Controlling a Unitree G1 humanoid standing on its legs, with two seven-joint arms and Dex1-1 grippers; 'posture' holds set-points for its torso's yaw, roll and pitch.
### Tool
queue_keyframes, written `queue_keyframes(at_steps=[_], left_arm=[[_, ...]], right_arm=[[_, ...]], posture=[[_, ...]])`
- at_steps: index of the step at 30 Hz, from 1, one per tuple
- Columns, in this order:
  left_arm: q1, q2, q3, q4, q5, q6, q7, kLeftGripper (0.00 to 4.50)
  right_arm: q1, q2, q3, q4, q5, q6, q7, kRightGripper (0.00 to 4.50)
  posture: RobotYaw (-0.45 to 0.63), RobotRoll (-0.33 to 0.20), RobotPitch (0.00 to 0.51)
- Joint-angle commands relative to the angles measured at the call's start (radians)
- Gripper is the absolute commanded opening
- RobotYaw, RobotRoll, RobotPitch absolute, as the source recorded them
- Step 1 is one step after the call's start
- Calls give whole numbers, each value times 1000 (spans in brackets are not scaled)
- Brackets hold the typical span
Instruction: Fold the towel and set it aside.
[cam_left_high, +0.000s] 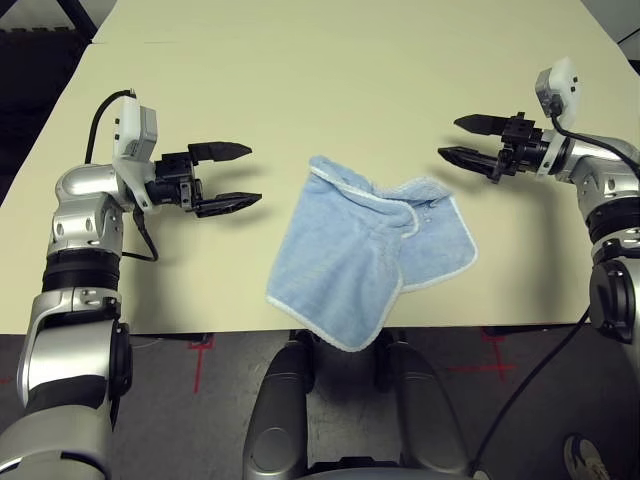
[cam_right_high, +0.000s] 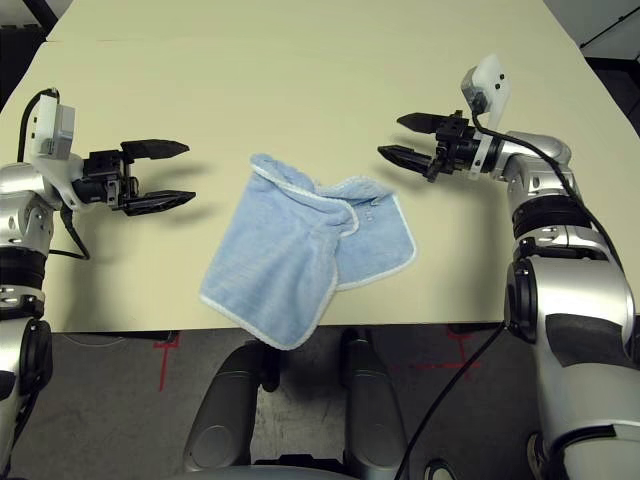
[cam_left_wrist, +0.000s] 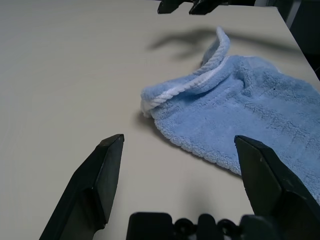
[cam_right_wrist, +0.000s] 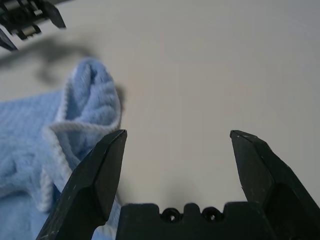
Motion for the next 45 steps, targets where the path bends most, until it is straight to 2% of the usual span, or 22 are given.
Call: queue_keyframes(at_steps=[1,6,14,21,27,32,38,41,44,45], left_arm=[[26,7,8,-47,-17,20,6,4472],[28,8,0,-60,-22,38,11,4472],[14,-12,-12,-49,-23,35,-3,4472],[28,-24,-14,-63,-20,28,-3,4472],[36,-31,-16,-73,-20,28,0,4472],[33,-34,-19,-73,-19,28,2,4472],[32,-35,-22,-80,-20,35,4,4472],[35,-34,-22,-86,-21,38,4,4472],[36,-33,-22,-87,-21,41,5,4472],[36,-34,-22,-87,-21,41,6,4472]], right_arm=[[0,-12,-6,4,13,42,77,4500],[10,-16,53,-27,-26,30,148,4500],[37,-8,156,-46,-37,-146,149,4500],[70,-31,204,-97,91,-79,149,4500],[63,-47,175,-140,200,88,149,4500],[138,-87,313,-257,220,29,149,4500],[168,-105,405,-299,254,-33,149,4500],[170,-114,440,-288,252,-64,149,4500],[150,-88,441,-215,153,-171,149,4500],[139,-72,441,-179,92,-232,101,4500]], posture=[[125,0,285],[118,0,285],[111,0,287],[112,0,290],[108,0,290],[104,0,289],[104,0,290],[104,0,290],[98,0,291],[98,0,291]])
